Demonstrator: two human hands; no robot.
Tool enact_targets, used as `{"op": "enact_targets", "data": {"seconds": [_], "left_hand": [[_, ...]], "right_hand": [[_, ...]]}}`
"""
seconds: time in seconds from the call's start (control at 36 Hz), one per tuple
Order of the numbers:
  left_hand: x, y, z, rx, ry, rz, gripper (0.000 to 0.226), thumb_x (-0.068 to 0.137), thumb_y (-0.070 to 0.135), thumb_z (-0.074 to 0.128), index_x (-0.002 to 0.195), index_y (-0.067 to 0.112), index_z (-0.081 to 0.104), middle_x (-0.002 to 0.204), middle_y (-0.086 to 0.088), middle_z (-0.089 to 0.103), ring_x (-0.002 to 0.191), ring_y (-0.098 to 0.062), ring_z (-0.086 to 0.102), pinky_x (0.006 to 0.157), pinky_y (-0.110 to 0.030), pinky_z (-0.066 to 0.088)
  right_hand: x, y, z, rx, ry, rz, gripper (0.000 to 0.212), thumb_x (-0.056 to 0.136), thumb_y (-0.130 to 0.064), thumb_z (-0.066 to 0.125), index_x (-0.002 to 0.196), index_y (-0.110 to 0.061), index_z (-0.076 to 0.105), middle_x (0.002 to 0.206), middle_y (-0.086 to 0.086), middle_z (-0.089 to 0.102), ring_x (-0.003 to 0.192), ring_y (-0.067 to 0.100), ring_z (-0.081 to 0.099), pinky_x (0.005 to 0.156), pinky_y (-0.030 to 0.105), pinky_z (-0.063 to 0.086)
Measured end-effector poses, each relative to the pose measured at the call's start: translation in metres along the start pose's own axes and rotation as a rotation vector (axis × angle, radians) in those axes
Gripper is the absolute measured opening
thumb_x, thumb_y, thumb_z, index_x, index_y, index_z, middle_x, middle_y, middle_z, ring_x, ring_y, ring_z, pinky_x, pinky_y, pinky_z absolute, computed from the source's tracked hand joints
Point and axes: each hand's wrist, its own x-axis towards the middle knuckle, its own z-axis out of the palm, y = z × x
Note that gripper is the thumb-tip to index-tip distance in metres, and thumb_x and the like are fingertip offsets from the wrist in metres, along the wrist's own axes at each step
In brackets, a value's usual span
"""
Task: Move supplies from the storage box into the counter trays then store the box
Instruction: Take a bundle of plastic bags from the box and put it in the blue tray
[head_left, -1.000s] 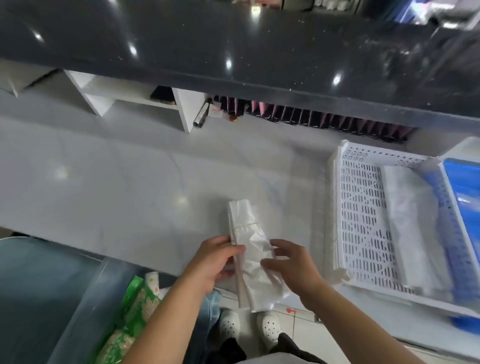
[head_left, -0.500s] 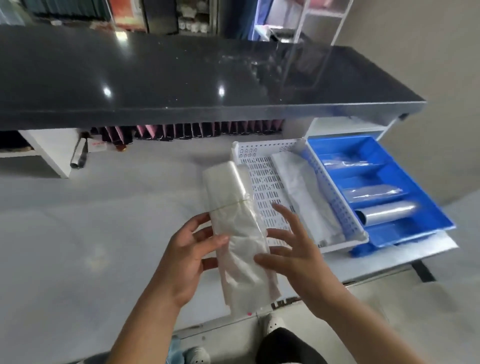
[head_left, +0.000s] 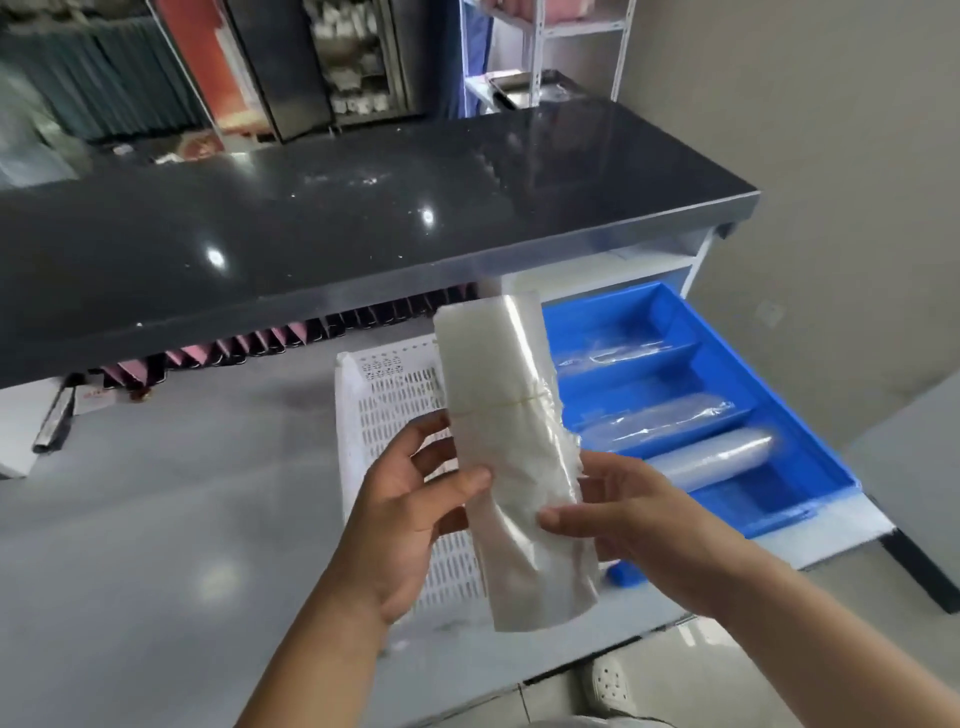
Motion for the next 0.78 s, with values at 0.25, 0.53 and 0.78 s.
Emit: {"op": "enact_targets", "data": {"seconds": [0.25, 0.53, 0.78], "left_hand": [[0.052, -0.027, 0.105, -0.005, 0.142, 0.068, 0.046, 0.075, 0.004, 0.069, 0.117, 0.022, 0.064, 0.114, -0.009, 0.071, 0.097, -0.028, 0.071, 0.069, -0.035, 0.058], [0.08, -0.002, 0.156, 0.091, 0.302, 0.136, 0.065, 0.074, 0.01, 0.078, 0.131, 0.025, 0.051, 0.135, 0.0, 0.058, 0.12, -0.023, 0.062, 0.098, -0.053, 0.051], [0.111, 0.076, 0.17, 1.854, 0.066, 0.647, 0.106, 0.07, 0.038, 0.082, 0.151, 0.04, 0.014, 0.162, 0.009, 0.009, 0.151, -0.015, -0.003, 0.122, -0.043, -0.002]], "right_hand": [[0.006, -0.012, -0.11, -0.067, 0.011, -0.078, 0.026, 0.077, -0.006, 0.077, 0.102, -0.007, 0.072, 0.097, 0.012, 0.076, 0.09, 0.026, 0.072, 0.069, 0.025, 0.055], [0.028, -0.051, -0.196, -0.434, 0.065, -0.252, 0.008, 0.08, -0.009, 0.076, 0.084, -0.005, 0.071, 0.079, 0.015, 0.07, 0.066, 0.016, 0.062, 0.066, 0.04, 0.054], [0.057, -0.08, -0.245, -1.05, 0.195, -0.405, 0.023, 0.079, -0.023, 0.069, 0.061, -0.027, 0.056, 0.055, -0.001, 0.052, 0.051, 0.013, 0.041, 0.053, 0.03, 0.038]]}}
